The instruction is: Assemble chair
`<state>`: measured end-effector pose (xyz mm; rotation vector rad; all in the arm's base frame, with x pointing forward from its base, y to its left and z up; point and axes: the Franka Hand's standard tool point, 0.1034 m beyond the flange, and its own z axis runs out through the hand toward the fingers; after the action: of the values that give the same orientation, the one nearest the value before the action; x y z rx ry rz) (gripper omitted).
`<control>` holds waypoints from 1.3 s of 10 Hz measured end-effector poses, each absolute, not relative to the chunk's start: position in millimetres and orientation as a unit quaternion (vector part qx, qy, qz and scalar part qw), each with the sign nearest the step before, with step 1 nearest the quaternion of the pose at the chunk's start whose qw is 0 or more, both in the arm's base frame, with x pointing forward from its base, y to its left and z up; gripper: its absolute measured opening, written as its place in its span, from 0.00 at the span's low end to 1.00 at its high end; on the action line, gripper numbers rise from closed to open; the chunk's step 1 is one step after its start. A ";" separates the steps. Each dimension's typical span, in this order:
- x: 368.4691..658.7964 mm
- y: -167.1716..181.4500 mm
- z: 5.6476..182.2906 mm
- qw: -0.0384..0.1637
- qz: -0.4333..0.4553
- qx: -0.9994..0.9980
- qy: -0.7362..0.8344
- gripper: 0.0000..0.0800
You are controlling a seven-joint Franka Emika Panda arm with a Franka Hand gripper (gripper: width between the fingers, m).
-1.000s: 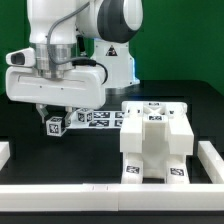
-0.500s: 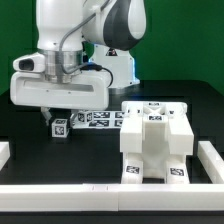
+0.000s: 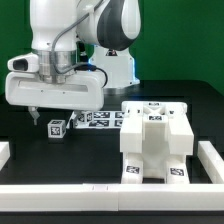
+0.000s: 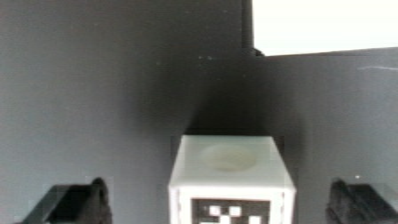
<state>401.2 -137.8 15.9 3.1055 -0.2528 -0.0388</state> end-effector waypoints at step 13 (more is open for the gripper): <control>426.4 -136.1 30.4 -0.075 -0.397 0.909 -0.101 0.81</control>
Offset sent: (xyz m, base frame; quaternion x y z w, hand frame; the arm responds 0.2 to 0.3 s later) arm 0.0340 -0.0042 0.0199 -0.0078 -0.0496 -0.0096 0.9987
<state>426.4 -136.1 30.4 3.0020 -0.3322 -1.3108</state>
